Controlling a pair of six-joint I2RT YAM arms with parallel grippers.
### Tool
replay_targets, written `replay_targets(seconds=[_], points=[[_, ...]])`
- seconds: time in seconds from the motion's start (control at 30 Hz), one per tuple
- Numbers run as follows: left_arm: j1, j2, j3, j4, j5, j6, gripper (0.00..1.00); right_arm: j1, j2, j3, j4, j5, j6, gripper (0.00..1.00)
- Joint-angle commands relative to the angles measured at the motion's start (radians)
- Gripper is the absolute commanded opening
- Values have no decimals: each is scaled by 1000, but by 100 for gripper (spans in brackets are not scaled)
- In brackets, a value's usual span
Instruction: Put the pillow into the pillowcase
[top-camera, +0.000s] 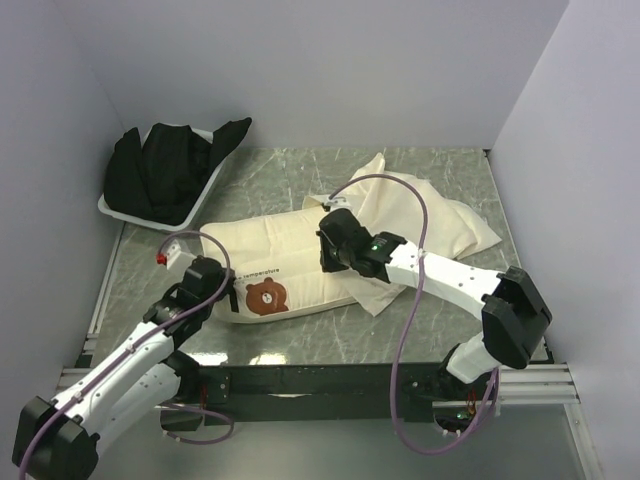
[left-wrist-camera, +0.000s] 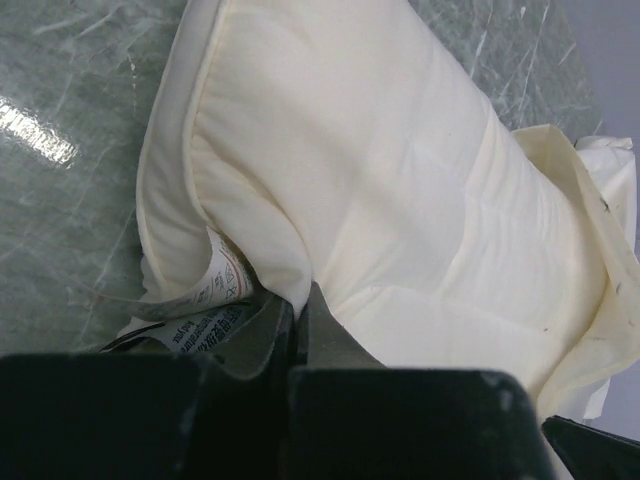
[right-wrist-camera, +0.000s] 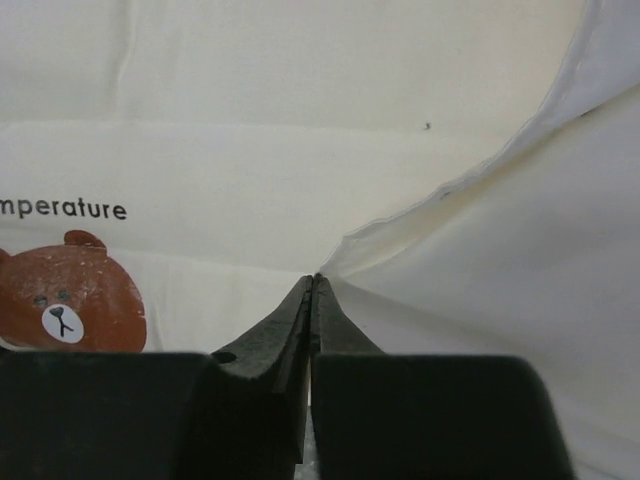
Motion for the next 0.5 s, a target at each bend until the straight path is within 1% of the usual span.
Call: replay_targets(seconds=[0.0, 0.03, 0.07, 0.1, 0.13, 0.2, 0.23, 0.27, 0.3, 0.33, 0.37, 0.4, 0.43, 0.47], points=[[-16, -14, 109, 19, 3, -2, 1, -38, -42, -25, -40, 95, -2, 24], [-15, -7, 122, 13, -2, 3, 1, -44, -91, -41, -45, 125, 5, 42], [-13, 20, 133, 9, -5, 6, 1, -46, -123, -73, -52, 142, 11, 51], [-13, 38, 157, 9, -2, 16, 1, -46, -158, -91, -63, 161, 31, 57], [-12, 60, 166, 9, 2, 20, 1, -46, -238, -111, -69, 175, 46, 65], [-12, 115, 191, 9, 12, 18, 1, -44, -324, -194, -69, 198, 102, 68], [-12, 130, 197, 13, 22, 15, 1, -44, -402, -228, -68, 205, 117, 68], [-12, 152, 202, 13, 21, 10, 1, -44, -440, -292, -75, 240, 140, 68], [-10, 160, 208, 13, 24, 7, 1, -46, -476, -329, -83, 248, 172, 68], [-10, 163, 211, 10, 16, 4, 1, -43, -541, -404, -83, 251, 189, 68], [-9, 170, 214, 9, 12, 3, 1, -44, -576, -444, -80, 248, 209, 69], [-7, 172, 220, 1, 9, 4, 1, -43, -611, -487, -51, 209, 244, 70], [-6, 175, 222, 0, 6, 3, 1, -40, -669, -571, -34, 189, 264, 72], [-4, 178, 225, -1, 3, 4, 1, -38, -695, -610, -16, 172, 286, 72]])
